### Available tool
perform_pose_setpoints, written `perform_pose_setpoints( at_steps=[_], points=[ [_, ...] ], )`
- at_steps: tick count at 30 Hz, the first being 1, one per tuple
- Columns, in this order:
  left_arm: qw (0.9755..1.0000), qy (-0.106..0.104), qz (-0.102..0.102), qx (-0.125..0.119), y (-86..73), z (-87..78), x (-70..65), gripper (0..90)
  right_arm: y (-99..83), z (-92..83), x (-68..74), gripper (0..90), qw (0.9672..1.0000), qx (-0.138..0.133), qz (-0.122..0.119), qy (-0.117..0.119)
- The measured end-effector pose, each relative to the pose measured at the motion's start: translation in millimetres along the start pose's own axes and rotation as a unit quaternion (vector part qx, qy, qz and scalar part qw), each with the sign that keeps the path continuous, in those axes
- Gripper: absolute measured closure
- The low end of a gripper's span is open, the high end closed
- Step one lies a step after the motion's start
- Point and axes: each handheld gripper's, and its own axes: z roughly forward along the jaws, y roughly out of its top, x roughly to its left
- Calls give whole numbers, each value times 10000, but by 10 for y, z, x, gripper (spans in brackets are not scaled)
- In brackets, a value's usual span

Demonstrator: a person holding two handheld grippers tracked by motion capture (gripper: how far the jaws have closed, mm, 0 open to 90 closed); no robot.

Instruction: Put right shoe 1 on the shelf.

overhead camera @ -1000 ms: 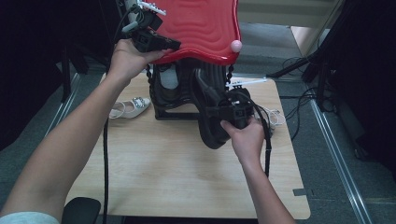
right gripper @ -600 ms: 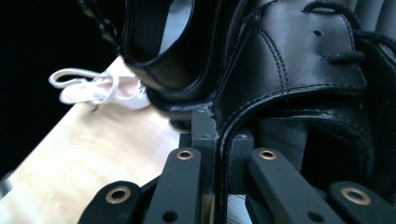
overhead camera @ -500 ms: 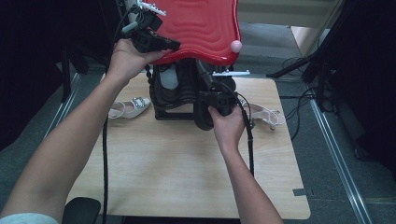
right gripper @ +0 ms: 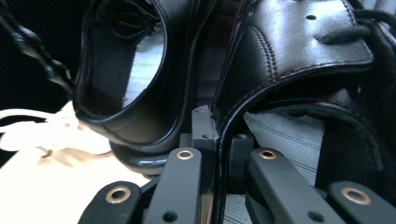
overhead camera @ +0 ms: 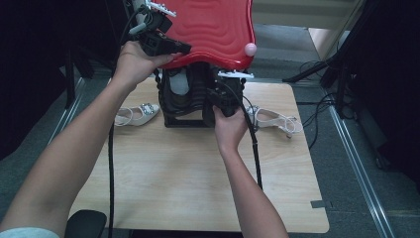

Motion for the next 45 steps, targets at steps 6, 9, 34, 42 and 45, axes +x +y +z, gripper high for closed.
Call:
perform_pose_setpoints(
  at_steps=[6, 9, 34, 42, 45],
  points=[
    [10000, -7, -29, 8, 6, 6, 10, 900, 24, 65, 3, 868, 9994, -248, -35, -230],
    [10000, -31, -42, 9, 6, 5, 13, 900, 10, 81, 8, 857, 9992, -328, -18, -239],
    [10000, -19, -89, -20, 0, 7, 11, 900, -39, 20, 67, 671, 9989, -162, 23, 448],
    [10000, -19, -90, -19, 2, 9, 14, 900, -87, -274, 100, 773, 9962, 51, -92, 859],
    [9999, -39, -139, 8, 10, 11, 19, 900, -110, -383, 99, 900, 9945, 187, -143, 1017]
  ],
)
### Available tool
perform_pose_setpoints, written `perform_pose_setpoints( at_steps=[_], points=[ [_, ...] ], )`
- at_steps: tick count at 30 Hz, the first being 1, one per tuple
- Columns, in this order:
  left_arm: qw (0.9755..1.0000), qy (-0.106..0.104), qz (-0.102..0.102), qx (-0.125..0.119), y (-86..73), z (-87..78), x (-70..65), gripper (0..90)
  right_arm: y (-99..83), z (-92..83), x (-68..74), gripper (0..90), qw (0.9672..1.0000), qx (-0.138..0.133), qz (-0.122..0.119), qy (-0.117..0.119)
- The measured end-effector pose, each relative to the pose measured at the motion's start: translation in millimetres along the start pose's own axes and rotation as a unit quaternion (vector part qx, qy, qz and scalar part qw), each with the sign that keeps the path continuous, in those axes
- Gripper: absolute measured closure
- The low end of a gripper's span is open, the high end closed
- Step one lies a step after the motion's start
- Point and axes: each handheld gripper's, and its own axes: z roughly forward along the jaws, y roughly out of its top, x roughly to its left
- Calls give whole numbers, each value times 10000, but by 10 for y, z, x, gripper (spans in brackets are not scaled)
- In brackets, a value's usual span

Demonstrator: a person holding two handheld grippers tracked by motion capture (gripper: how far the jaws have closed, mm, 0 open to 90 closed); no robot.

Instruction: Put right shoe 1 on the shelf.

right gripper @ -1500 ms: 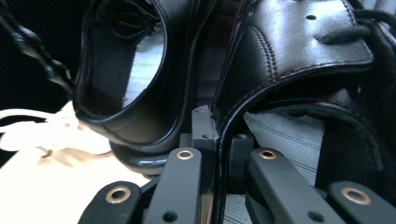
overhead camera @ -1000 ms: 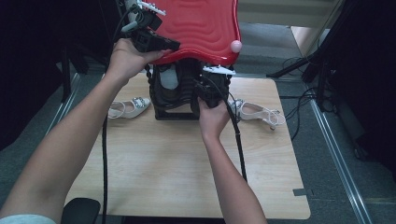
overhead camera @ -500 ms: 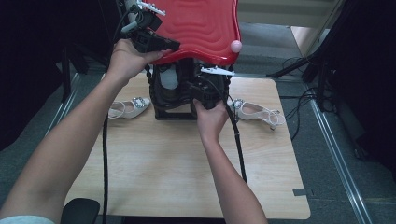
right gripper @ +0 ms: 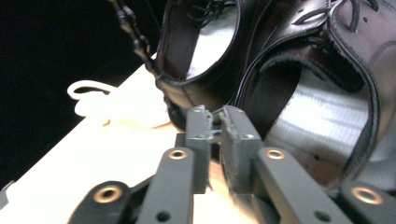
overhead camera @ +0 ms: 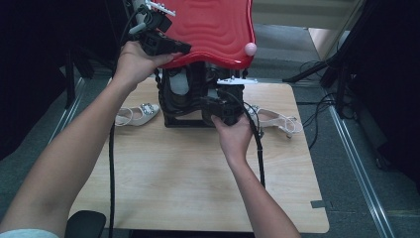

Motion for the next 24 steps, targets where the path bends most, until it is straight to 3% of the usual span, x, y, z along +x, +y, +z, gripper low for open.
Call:
perform_pose_setpoints(
  at_steps=[2, 8, 11, 15, 18, 21, 24],
  points=[
    [10000, 1, 0, -1, -1, -1, -1, 900, -27, -78, 10, 900, 9995, 30, 92, 290],
    [10000, -15, -48, -35, -7, 3, 1, 900, -229, -154, 65, 900, 9974, 207, -129, 673],
    [9999, -39, -114, -8, -5, -2, 7, 900, -384, -127, 42, 900, 9977, 225, -337, 543],
    [9999, -60, -113, -3, 0, 1, 12, 900, -556, -40, -71, 900, 9968, 440, -169, 647],
    [10000, -60, -75, -7, -2, 0, 19, 900, -633, 27, -155, 900, 9969, 526, -123, 567],
    [9999, -57, -87, -12, -4, 0, 13, 900, -661, 87, -241, 900, 9978, 526, -86, 397],
    [9999, -52, -96, -21, -7, 0, 9, 900, -644, 93, -310, 900, 9989, 349, 20, 314]
  ],
)
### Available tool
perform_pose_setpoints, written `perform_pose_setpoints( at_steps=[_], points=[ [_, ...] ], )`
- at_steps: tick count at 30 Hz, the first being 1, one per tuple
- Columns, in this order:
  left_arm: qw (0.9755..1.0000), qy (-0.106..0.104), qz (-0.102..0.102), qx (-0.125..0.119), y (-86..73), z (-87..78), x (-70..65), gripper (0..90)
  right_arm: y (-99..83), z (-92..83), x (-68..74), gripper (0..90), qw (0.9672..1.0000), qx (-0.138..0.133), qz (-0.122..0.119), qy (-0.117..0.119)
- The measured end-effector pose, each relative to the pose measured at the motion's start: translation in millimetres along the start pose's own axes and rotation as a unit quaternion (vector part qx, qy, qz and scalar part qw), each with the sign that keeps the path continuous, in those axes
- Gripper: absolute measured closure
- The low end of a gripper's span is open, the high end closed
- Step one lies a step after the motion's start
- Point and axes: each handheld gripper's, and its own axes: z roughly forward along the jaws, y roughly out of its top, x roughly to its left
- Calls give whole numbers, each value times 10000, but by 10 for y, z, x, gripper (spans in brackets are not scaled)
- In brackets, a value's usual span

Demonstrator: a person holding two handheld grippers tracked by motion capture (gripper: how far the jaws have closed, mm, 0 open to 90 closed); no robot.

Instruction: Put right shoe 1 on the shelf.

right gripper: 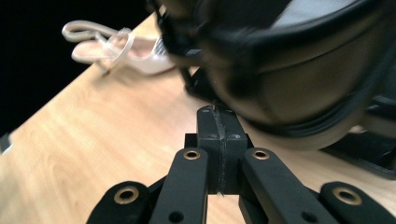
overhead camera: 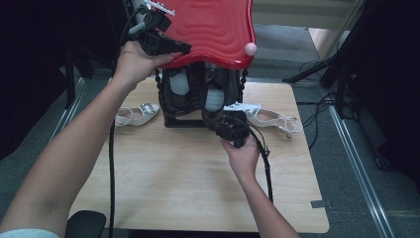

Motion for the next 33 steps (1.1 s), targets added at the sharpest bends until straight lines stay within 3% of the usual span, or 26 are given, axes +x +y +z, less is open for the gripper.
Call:
perform_pose_setpoints(
  at_steps=[2, 5, 15, 22, 26, 28, 31, 33],
  points=[
    [10000, -7, 8, -9, 1, 3, 6, 900, 29, -6, -47, 900, 9997, -5, 162, 161],
    [10000, -19, 24, 17, 7, 2, 7, 900, 61, -37, -32, 900, 9999, -124, 60, 22],
    [10000, -43, 35, 29, 8, -2, 16, 900, 276, 59, -43, 900, 9995, -209, 164, -180],
    [10000, -48, -4, 36, 8, -3, 15, 900, 458, 56, -125, 900, 9989, -228, 168, -381],
    [10000, -58, -4, 47, 8, -7, 18, 900, 483, 87, -149, 900, 9981, -108, -6, -607],
    [10000, -58, -9, 54, 8, -9, 18, 900, 484, 80, -180, 900, 9971, -146, 28, -748],
    [10000, -57, -9, 49, 8, -7, 16, 900, 477, 73, -253, 900, 9973, -116, 172, -706],
    [10000, -55, -34, 50, 7, -10, 16, 900, 449, 42, -244, 900, 9975, -222, 77, -663]
  ],
)
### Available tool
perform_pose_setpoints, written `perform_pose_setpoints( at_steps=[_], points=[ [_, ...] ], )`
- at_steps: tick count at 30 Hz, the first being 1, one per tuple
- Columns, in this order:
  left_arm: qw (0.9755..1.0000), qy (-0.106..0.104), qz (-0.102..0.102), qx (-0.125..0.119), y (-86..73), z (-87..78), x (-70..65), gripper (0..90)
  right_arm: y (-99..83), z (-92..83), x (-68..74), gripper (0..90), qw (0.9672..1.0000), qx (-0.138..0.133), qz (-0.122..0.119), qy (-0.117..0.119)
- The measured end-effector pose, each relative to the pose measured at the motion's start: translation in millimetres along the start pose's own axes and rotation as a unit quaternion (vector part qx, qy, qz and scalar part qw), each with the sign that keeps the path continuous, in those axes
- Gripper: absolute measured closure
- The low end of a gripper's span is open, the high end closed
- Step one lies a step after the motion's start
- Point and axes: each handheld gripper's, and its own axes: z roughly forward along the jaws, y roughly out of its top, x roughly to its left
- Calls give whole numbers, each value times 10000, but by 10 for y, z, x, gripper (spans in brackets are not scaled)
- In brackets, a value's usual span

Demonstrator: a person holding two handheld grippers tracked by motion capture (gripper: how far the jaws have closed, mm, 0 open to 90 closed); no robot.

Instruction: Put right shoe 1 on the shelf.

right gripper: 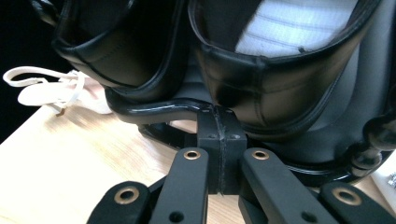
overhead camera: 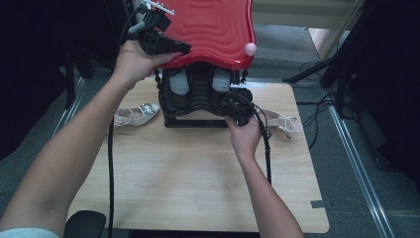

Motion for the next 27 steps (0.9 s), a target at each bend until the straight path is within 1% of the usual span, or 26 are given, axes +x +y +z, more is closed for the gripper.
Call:
perform_pose_setpoints(
  at_steps=[1, 2, 3, 4, 5, 6, 7, 8, 9, 10, 11, 12, 14, 15, 17, 18, 20, 22, 24, 26, 27],
  points=[
    [10000, 3, -30, 28, 3, -4, -3, 900, -2, -29, 6, 900, 10000, -38, -8, 30],
    [10000, 49, -2, 16, 3, -3, -14, 900, -3, -53, 8, 900, 9999, -47, 0, 112],
    [9999, 106, 40, 8, 1, -1, -31, 900, -6, -74, 13, 900, 9999, -13, -20, 161],
    [9999, 131, 44, -10, 1, 3, -37, 900, -18, -95, 24, 900, 9999, 15, -49, 158],
    [9999, 106, 1, -8, 4, 4, -29, 900, -34, -109, 28, 900, 9997, 53, -71, 214],
    [10000, 81, -3, 5, 11, 1, -14, 900, -51, -118, 35, 900, 9997, 86, -109, 193],
    [9999, 41, -102, -3, 16, -9, -15, 900, -66, -131, 36, 900, 9996, 135, -101, 230],
    [9999, 54, -107, -45, 22, -21, -16, 900, -80, -147, 27, 900, 9994, 152, -80, 299],
    [9997, 48, -182, -133, 28, -40, -30, 900, -97, -167, 23, 900, 9993, 141, -67, 330],
    [9996, -9, -176, -218, 34, -71, -36, 872, -113, -191, 15, 900, 9991, 160, -54, 402],
    [9995, -27, -156, -290, 39, -104, -44, 859, -132, -215, 9, 900, 9989, 167, -57, 425],
    [9994, -53, -159, -307, 41, -132, -55, 855, -151, -241, 7, 900, 9988, 176, -92, 444],
    [9995, -126, -128, -268, 30, -182, -93, 839, -183, -289, 1, 900, 9986, 230, -140, 455],
    [9994, -187, -107, -260, 11, -206, -121, 813, -198, -311, -8, 900, 9982, 255, -117, 523],
    [9992, -327, -53, -240, -50, -258, -180, 792, -234, -366, -16, 900, 9983, 205, -105, 541],
    [9990, -380, -44, -228, -88, -277, -209, 786, -250, -387, -24, 896, 9980, 208, -81, 586],
    [9992, -373, -18, -164, -172, -304, -258, 776, -286, -406, -41, 860, 9973, 216, -32, 705],
    [9992, -385, -28, -84, -262, -313, -298, 756, -329, -427, -48, 840, 9972, 216, -100, 704],
    [9989, -477, -25, -35, -361, -319, -336, 743, -378, -460, -51, 839, 9977, 155, -132, 643],
    [9985, -550, 5, -31, -468, -314, -382, 722, -428, -482, -80, 836, 9970, 110, 8, 762],
    [9980, -631, 9, -43, -522, -306, -405, 721, -454, -484, -100, 821, 9967, 104, 99, 805]
  ],
)
